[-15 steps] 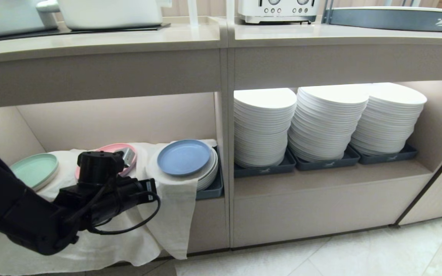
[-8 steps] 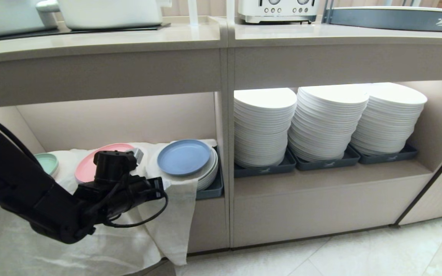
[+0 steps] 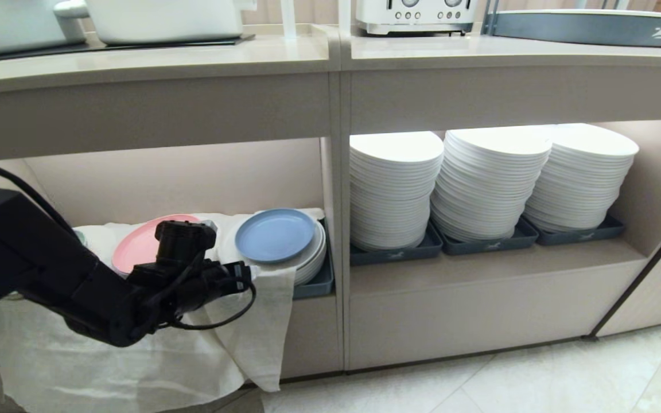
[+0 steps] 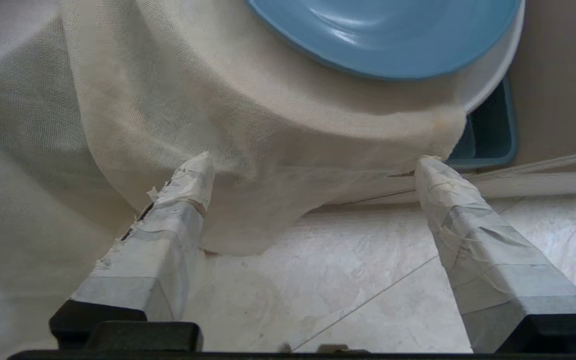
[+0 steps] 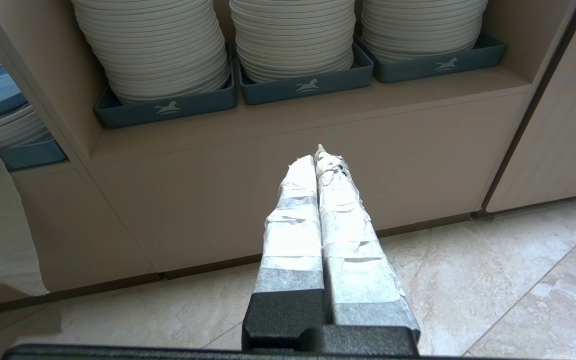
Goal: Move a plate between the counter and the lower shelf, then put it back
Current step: Pick up the plate in the cupboard
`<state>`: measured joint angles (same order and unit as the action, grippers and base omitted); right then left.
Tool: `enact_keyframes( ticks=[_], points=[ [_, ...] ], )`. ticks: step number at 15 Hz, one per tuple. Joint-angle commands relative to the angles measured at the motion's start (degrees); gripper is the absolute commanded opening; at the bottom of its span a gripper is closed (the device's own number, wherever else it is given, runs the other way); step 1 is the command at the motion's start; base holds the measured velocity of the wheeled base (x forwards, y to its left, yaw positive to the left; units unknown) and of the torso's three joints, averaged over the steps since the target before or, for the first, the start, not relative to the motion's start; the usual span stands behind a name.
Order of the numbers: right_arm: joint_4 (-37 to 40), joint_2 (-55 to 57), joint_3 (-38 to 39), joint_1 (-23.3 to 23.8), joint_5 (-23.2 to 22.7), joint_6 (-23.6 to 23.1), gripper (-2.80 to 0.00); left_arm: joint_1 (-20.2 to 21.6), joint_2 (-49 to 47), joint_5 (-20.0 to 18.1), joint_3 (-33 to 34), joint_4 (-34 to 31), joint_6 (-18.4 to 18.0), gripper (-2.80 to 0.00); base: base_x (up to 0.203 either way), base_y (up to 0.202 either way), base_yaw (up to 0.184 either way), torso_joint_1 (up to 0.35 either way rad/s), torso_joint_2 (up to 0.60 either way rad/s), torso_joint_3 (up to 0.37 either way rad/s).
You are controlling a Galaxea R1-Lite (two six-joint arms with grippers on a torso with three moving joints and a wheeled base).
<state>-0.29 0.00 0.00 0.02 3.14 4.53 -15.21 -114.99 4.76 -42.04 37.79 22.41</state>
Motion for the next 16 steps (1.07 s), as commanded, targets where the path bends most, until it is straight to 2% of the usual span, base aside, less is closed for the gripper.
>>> enact_keyframes(
  ticks=[1, 3, 5, 9, 16],
  points=[
    [0.0, 0.0, 0.0, 0.0, 0.0, 0.0, -2.80, -0.1, 0.1, 1.1, -3.5, -3.3, 2.1, 0.00, 0.000, 0.000, 0.000, 0.000, 0.00, 0.000],
    [0.0, 0.0, 0.0, 0.0, 0.0, 0.0, -2.80, -0.4, 0.2, 2.2, -8.0, -10.3, 4.3, 0.00, 0.000, 0.000, 0.000, 0.000, 0.00, 0.000],
    [0.0, 0.0, 0.0, 0.0, 0.1, 0.0, -2.80, -0.6, 0.1, 2.4, -11.3, -14.4, 6.3, 0.00, 0.000, 0.000, 0.000, 0.000, 0.00, 0.000],
    [-0.1, 0.0, 0.0, 0.0, 0.0, 0.0, -2.80, -1.6, -1.6, 2.4, -14.9, -15.4, 8.5, 0.00, 0.000, 0.000, 0.000, 0.000, 0.00, 0.000],
    [-0.1, 0.0, 0.0, 0.0, 0.0, 0.0, -2.80, -1.8, -5.1, 3.4, -18.2, -16.3, 8.7, 0.00, 0.000, 0.000, 0.000, 0.000, 0.00, 0.000]
  ],
)
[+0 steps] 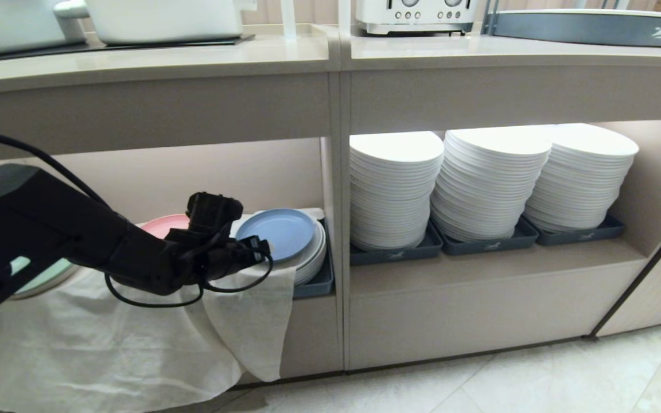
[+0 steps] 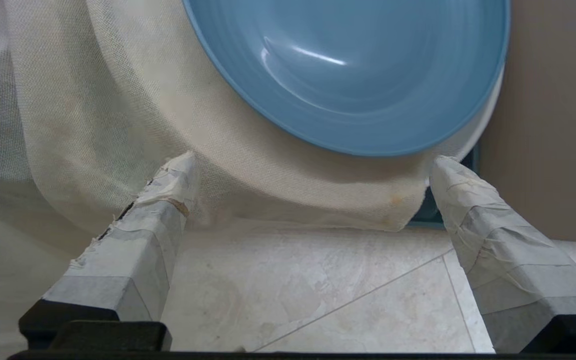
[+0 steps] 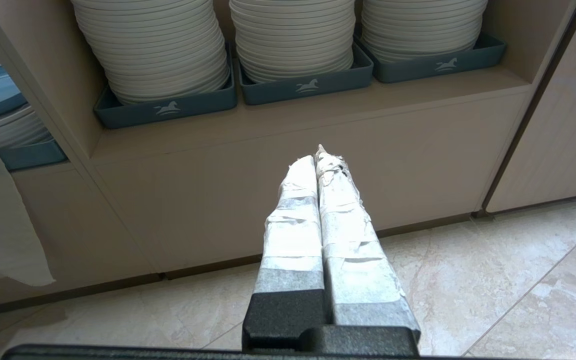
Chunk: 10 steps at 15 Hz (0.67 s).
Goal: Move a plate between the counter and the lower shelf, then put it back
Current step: Pick up the plate in the cupboard
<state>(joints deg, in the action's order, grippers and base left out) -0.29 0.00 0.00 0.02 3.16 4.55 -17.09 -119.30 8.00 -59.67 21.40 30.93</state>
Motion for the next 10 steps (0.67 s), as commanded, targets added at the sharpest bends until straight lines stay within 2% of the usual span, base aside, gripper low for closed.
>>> enact_keyframes(
  ticks=[1, 10],
  points=[
    [-0.1, 0.0, 0.0, 0.0, 0.0, 0.0, -2.80, 0.0, -1.4, 0.5, -1.1, 0.1, 0.2, 0.00, 0.000, 0.000, 0.000, 0.000, 0.00, 0.000],
    [0.0, 0.0, 0.0, 0.0, 0.0, 0.0, -2.80, 0.2, -6.1, 1.3, -6.5, -0.1, 0.2, 0.00, 0.000, 0.000, 0.000, 0.000, 0.00, 0.000]
  ],
)
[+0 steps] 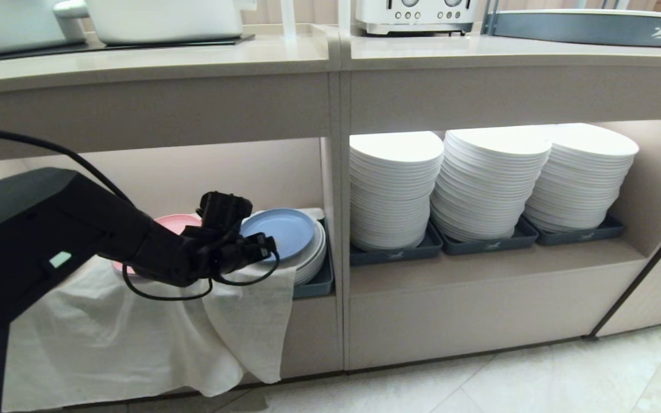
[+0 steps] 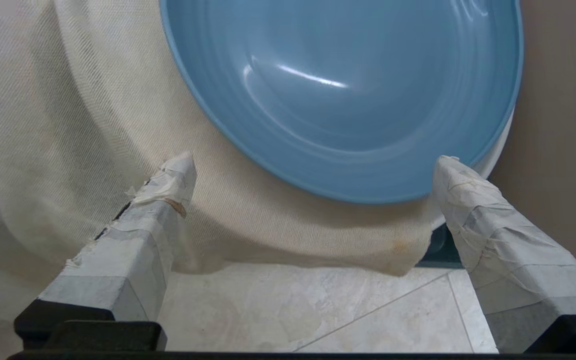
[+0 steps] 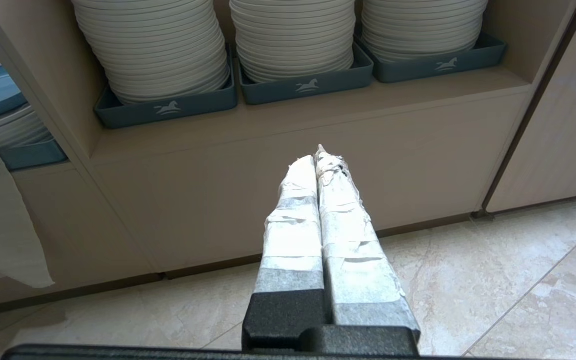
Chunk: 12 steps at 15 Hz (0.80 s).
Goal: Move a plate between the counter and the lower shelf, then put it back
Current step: Pick up the plate in the cupboard
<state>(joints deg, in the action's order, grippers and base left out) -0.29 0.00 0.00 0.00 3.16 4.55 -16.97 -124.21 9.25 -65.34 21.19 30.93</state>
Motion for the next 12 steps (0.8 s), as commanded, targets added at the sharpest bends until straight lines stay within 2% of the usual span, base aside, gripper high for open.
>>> enact_keyframes(
  ticks=[1, 8, 12],
  points=[
    [0.0, 0.0, 0.0, 0.0, 0.0, 0.0, -2.80, 0.1, -1.8, 0.1, -1.5, 0.1, 0.2, 0.00, 0.000, 0.000, 0.000, 0.000, 0.00, 0.000],
    [-0.1, 0.0, 0.0, 0.1, 0.0, 0.0, -2.80, 0.8, -3.7, 0.1, -3.4, -0.5, 0.3, 0.00, 0.000, 0.000, 0.000, 0.000, 0.00, 0.000],
    [0.0, 0.0, 0.0, 0.0, 0.0, 0.0, -2.80, 1.1, -5.7, 1.0, -7.6, -1.2, 0.3, 0.00, 0.000, 0.000, 0.000, 0.000, 0.00, 0.000]
  ],
)
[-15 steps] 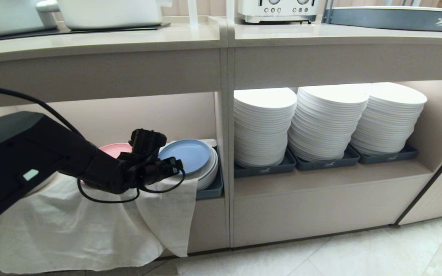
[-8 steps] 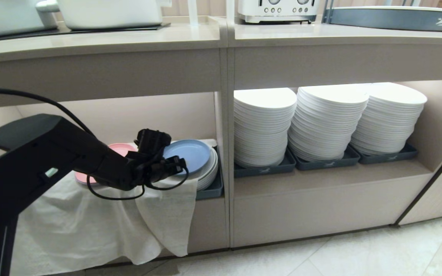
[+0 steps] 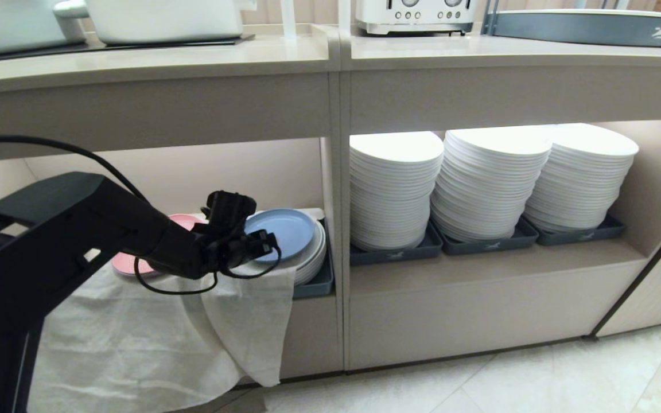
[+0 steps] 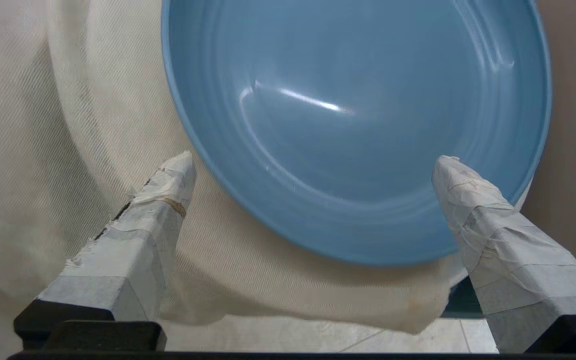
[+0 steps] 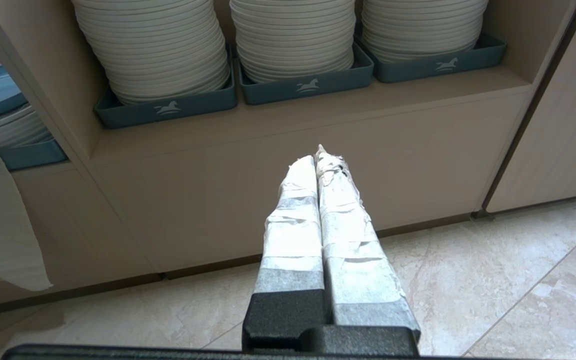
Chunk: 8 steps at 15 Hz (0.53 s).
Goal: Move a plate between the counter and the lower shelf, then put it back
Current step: Pick up the plate in the cupboard
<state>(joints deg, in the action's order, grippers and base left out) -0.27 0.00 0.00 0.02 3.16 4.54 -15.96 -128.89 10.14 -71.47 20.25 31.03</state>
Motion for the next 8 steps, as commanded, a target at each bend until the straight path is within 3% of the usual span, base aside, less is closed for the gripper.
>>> enact_keyframes(
  ticks=[1, 8],
  points=[
    [0.0, 0.0, 0.0, 0.0, 0.0, 0.0, -2.80, 0.0, -1.4, 0.2, -2.8, -1.4, 0.2, 0.00, 0.000, 0.000, 0.000, 0.000, 0.00, 0.000],
    [0.0, 0.0, 0.0, 0.0, 0.0, 0.0, -2.80, 0.1, -3.6, 0.4, -6.8, -5.1, 0.6, 0.00, 0.000, 0.000, 0.000, 0.000, 0.00, 0.000]
  ],
)
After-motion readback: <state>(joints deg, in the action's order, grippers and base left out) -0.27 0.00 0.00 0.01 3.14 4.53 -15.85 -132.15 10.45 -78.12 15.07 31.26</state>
